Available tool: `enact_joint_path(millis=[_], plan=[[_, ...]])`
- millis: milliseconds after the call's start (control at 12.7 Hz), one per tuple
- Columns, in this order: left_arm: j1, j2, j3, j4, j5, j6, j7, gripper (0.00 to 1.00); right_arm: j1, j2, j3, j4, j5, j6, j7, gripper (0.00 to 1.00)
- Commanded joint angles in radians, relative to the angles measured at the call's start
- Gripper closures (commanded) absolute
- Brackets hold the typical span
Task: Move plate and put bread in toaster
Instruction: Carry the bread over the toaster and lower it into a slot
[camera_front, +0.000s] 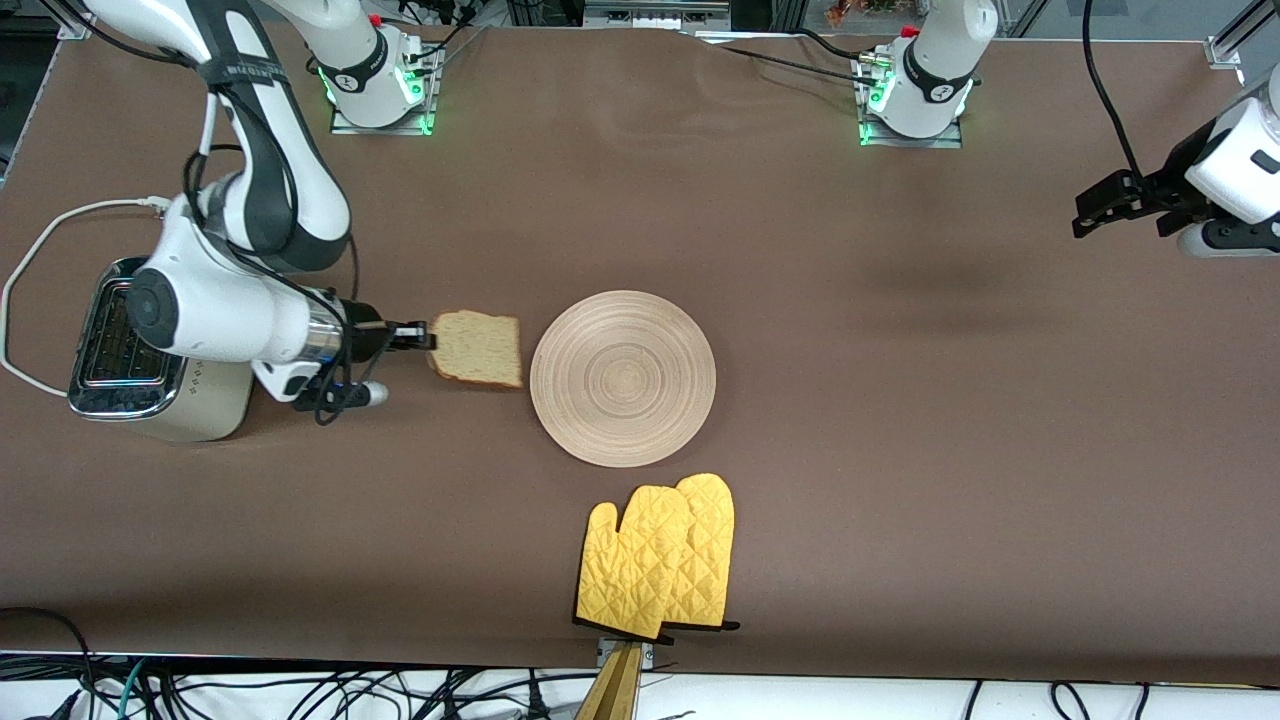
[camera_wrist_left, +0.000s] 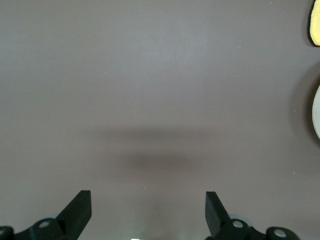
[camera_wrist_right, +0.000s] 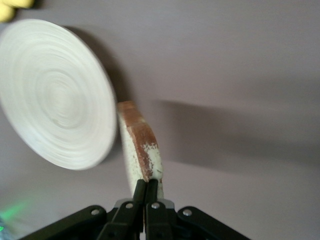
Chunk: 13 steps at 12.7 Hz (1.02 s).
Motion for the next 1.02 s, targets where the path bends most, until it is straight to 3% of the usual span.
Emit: enact_joint_path(millis=[0,236,473,788,945], plan=[[-0.041,0.012,0.035,0.032,-0.011,-0.013,-0.01,0.0,0.004,-0.034,-0.06,0.032,-0.161,-0.129,0.019,1.0],[-0.058,0.049,0.05,0.061,-0.005,-0.013,-0.013,0.0,0.002,-0.063,-0.129,0.117,-0.339,-0.296,0.018,1.0],[-0.095,0.063,0.064,0.075,0.001,-0.013,-0.019,0.0,0.002,-0.062,-0.202,0.219,-0.422,-0.408,0.013,1.0],[-0.089,0.06,0.047,0.087,-0.005,-0.013,-0.022,0.0,0.001,-0.057,-0.295,0.289,-0.531,-0.433,-0.016,1.0],[-0.083,0.053,0.035,0.087,-0.01,-0.014,-0.022,0.0,-0.001,-0.051,-0.304,0.296,-0.592,-0.428,-0.043,1.0]])
